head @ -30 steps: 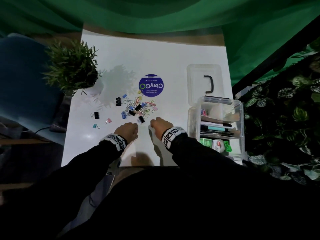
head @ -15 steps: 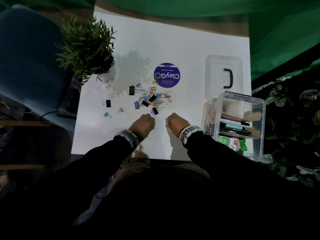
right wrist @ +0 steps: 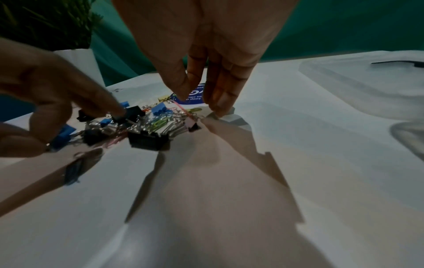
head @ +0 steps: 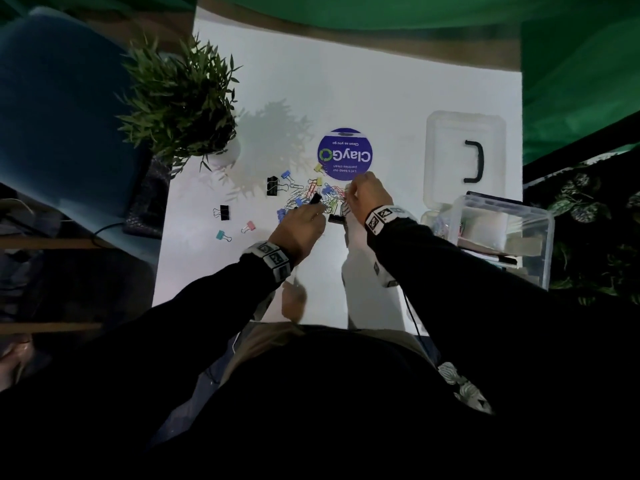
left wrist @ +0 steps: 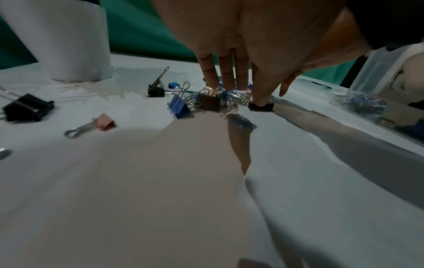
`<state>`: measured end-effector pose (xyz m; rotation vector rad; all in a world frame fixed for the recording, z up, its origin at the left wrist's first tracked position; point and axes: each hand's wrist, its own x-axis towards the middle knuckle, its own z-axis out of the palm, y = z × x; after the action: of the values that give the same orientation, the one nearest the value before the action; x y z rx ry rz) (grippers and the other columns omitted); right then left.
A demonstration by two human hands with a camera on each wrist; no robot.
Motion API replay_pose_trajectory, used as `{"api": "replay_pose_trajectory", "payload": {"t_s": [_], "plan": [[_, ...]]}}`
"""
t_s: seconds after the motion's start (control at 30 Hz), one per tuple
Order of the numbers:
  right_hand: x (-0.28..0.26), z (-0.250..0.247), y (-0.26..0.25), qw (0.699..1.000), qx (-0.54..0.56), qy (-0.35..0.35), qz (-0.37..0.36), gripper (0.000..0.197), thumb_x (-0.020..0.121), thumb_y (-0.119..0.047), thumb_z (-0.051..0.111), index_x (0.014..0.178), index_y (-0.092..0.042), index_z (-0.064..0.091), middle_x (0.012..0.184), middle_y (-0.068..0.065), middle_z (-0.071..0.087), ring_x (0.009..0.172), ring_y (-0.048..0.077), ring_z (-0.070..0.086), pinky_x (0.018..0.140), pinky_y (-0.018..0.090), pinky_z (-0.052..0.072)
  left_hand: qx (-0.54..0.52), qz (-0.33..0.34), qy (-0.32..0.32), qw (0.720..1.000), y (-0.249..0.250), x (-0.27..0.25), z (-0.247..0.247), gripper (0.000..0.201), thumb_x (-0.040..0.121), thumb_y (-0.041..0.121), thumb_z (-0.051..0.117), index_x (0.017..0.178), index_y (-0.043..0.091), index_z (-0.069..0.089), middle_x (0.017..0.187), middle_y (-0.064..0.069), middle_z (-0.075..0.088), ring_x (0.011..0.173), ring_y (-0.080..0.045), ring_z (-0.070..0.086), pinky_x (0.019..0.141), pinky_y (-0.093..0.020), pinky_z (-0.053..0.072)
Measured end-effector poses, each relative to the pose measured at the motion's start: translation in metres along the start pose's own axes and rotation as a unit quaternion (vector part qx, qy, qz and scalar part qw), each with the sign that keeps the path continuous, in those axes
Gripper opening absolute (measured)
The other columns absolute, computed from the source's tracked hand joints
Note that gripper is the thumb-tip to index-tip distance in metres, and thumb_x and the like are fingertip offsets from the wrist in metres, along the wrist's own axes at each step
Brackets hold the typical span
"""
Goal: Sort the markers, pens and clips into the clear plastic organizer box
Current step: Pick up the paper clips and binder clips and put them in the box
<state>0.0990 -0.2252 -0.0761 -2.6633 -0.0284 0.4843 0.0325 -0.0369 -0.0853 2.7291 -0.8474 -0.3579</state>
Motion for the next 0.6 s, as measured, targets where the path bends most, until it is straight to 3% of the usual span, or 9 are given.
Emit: {"api": "replay_pose_trajectory", "payload": {"t_s": [0.1,0.27,0.37,0.43,0.53,0.6], "plan": [[0.018,0.000,-0.007,1.000,-0.020,-0.019,0.004,0.021,0.094,-0.017,0.049,0.107,-0.002,0.057,0.113,0.020,0.057,0.105,0.035,0.056,0.082,0.039,0.047,0.008,-0.032,-0.012,0.999,-0.002,0.022,-0.004,0.022,0.072,-0.002,0.066,0.093,0.005,0.062,0.124,-0.018,0.059,0.111,-0.036,0.058,0.089,-0.043,0.050],[0.030,0.005,-0.014,0.997,-0.044,-0.065,-0.005,0.039,0.093,-0.014,0.055,0.128,0.000,0.044,0.130,0.021,0.047,0.120,0.036,0.047,0.096,0.040,0.043,0.056,-0.012,-0.028,0.998,-0.014,0.013,-0.008,0.020,0.069,-0.003,0.065,0.079,0.013,0.056,0.084,-0.007,0.060,0.083,-0.029,0.057,0.071,-0.036,0.045],[0.030,0.010,-0.012,0.997,-0.044,-0.069,-0.013,0.052,0.088,-0.020,0.064,0.131,-0.003,0.041,0.131,0.019,0.046,0.119,0.036,0.047,0.095,0.041,0.044,0.020,-0.052,-0.016,0.998,-0.020,-0.005,-0.010,0.008,0.080,0.009,0.060,0.080,0.017,0.057,0.088,-0.004,0.062,0.095,-0.027,0.059,0.086,-0.038,0.042],[0.029,0.011,-0.012,0.994,-0.063,-0.080,-0.024,0.048,0.087,-0.013,0.064,0.128,-0.001,0.044,0.130,0.019,0.046,0.119,0.036,0.047,0.095,0.041,0.043,0.004,-0.084,-0.009,0.996,-0.022,-0.004,-0.014,0.006,0.082,0.012,0.055,0.081,0.018,0.055,0.084,-0.003,0.063,0.094,-0.028,0.057,0.090,-0.039,0.037],[0.026,0.008,-0.010,0.994,-0.067,-0.081,-0.034,0.034,0.085,0.001,0.060,0.118,0.002,0.052,0.123,0.021,0.051,0.112,0.034,0.052,0.090,0.037,0.044,-0.002,-0.140,-0.020,0.990,-0.018,0.022,-0.026,0.010,0.082,0.008,0.052,0.080,0.017,0.054,0.074,-0.005,0.063,0.081,-0.030,0.059,0.080,-0.038,0.038],[0.022,0.005,-0.006,0.995,-0.059,-0.081,-0.026,0.024,0.086,0.001,0.057,0.110,0.001,0.057,0.117,0.020,0.057,0.106,0.035,0.056,0.083,0.035,0.045,-0.020,-0.176,-0.026,0.984,-0.014,0.041,-0.028,0.009,0.083,0.009,0.053,0.086,0.017,0.055,0.075,-0.007,0.067,0.081,-0.032,0.061,0.079,-0.038,0.038]]}}
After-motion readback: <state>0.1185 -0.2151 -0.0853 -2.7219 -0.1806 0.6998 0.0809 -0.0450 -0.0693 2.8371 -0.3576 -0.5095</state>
